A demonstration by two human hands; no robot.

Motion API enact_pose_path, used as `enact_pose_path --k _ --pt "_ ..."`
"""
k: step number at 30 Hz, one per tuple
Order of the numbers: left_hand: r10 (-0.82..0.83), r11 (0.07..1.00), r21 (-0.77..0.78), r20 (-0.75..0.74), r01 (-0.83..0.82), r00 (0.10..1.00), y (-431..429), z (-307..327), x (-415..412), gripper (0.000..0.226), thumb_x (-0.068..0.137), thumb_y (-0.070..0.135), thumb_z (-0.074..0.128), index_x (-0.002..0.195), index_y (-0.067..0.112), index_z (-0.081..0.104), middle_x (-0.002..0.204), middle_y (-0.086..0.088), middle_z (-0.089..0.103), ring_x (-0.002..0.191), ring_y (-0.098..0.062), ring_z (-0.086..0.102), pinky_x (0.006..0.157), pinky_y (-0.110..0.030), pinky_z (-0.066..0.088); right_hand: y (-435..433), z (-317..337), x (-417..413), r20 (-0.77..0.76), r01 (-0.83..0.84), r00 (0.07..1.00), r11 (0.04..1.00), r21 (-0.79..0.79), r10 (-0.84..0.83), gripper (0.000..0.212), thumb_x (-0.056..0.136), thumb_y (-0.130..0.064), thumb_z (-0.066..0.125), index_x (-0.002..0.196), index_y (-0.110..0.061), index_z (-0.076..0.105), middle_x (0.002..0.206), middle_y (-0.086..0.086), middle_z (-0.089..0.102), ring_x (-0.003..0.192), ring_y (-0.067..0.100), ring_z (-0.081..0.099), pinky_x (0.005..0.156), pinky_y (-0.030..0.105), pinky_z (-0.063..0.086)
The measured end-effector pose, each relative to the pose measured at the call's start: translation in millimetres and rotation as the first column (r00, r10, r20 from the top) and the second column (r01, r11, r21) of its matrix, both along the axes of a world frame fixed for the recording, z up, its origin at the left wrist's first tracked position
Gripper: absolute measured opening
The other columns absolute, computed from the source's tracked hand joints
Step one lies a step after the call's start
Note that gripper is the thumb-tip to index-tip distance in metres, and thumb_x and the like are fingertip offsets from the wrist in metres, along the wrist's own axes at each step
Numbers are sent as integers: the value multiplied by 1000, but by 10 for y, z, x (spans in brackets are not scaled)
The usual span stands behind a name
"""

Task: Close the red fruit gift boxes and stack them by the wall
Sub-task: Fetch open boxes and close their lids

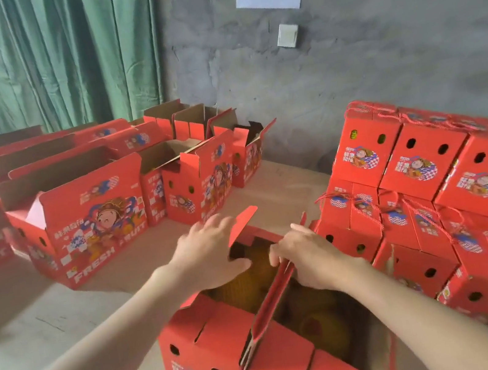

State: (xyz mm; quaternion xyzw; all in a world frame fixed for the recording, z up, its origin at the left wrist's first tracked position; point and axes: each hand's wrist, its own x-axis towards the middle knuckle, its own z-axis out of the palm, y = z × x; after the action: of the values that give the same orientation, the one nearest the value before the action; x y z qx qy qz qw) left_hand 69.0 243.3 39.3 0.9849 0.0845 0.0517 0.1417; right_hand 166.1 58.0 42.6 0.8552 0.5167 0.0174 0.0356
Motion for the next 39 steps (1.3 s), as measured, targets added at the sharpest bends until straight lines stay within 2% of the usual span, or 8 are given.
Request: enact_pose_path --k 4,11,14,17,20,26,33,39 --pt "90 963 -192 -440 -191 894 138 -334 -60 89 79 63 58 149 26 18 137 -4 46 118 -24 50 97 -37 44 -15 22 104 6 -68 998 996 -57 69 24 82 -4 61 94 -21 74 94 -1 66 94 20 55 101 32 34" --pt "115 949 -242 -332 -202 936 -161 -460 -42 77 79 66 50 143 28 29 122 -5 56 105 -25 56 81 -32 47 -66 214 165 -180 54 978 960 -273 -106 14 80 -16 71 92 -22 74 103 -4 66 104 17 59 89 35 52" --pt "110 906 -356 -322 -228 940 -98 -434 -63 78 80 79 33 139 28 39 127 -3 56 110 -24 55 89 -33 46 210 636 162 -327 -7 931 885 -466 -165 39 75 -22 76 113 -29 68 98 -18 67 98 3 62 86 26 53" --pt "105 780 -566 -303 -267 947 157 -414 -156 72 90 71 22 131 22 55 122 -4 57 110 -23 54 95 -31 42 734 916 54 -376 -53 927 980 -191 -23 31 81 -27 71 112 -30 67 91 -24 67 80 -11 59 74 11 46" --pt "73 580 -774 -260 -253 963 416 -501 -349 53 98 51 36 116 10 64 104 -4 60 78 -16 58 80 -32 51 1424 715 -220 -259 -57 961 984 170 101 16 90 -25 60 104 -26 69 109 -5 68 100 11 61 89 30 47" --pt "311 822 -505 11 -263 950 1490 -500 -672 20 92 13 53 86 3 69 77 -2 63 73 -17 63 74 -30 53 2778 -37 -637 -282 -134 933 943 305 223 24 97 -16 46 110 -9 64 115 11 62 106 27 57 91 36 45" --pt "628 755 -499 365 -425 687 3828 -249 -901 26 85 0 62 107 9 70 102 -6 72 88 -21 67 81 -32 53 4459 -75 -402 -314 81 940 804 589 135 25 98 -17 46 118 -9 59 119 6 58 111 21 52 95 26 39" --pt "484 853 -330 216 -403 848 5205 -274 -253 63 82 -14 44 138 13 45 139 -7 50 128 -21 48 105 -30 39 5683 3 173 -261 185 959 947 264 -115 75 90 -4 55 150 -20 13 158 4 13 145 27 12 113 39 27"
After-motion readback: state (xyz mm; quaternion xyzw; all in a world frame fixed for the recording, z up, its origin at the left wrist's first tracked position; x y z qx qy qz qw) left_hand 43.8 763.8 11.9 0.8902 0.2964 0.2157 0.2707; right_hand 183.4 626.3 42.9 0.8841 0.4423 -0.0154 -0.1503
